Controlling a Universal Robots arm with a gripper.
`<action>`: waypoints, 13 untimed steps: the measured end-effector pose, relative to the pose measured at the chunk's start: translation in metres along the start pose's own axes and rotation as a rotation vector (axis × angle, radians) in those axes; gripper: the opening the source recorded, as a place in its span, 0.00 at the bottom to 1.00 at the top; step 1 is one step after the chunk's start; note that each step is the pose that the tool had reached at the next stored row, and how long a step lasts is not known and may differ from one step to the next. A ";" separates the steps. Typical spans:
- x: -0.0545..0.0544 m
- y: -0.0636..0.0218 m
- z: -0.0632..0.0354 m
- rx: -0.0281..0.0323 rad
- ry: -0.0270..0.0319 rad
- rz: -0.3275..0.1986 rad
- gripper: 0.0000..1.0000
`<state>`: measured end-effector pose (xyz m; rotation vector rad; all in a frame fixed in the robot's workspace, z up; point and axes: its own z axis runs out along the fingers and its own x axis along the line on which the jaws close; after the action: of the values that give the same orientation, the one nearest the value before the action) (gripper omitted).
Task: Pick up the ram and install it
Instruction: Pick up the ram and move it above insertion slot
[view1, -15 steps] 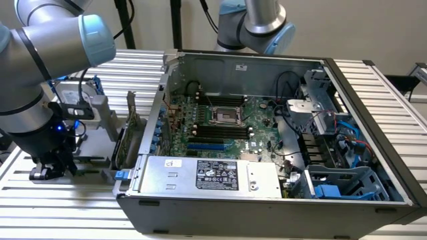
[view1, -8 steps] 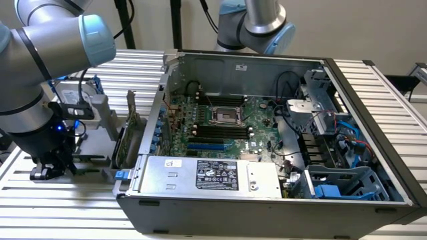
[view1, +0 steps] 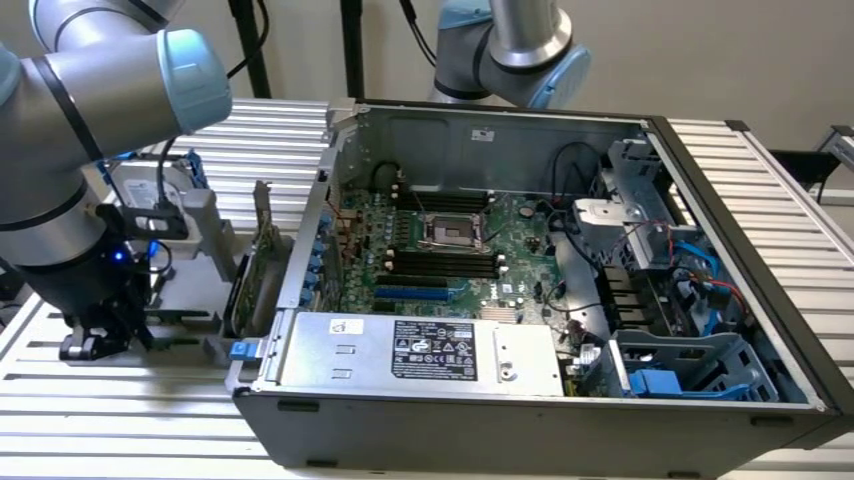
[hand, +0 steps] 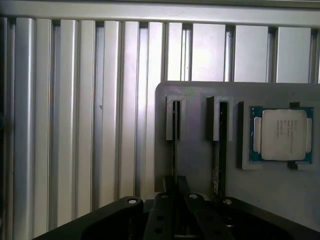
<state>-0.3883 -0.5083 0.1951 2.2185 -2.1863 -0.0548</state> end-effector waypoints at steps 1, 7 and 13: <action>0.000 0.0001 0.0000 -0.0001 -0.0002 0.006 0.14; 0.001 0.0000 0.0000 0.0003 -0.0014 0.036 0.14; 0.001 0.0003 -0.0057 0.0003 -0.0015 0.037 0.14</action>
<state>-0.3883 -0.5090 0.2008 2.1785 -2.2270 -0.0554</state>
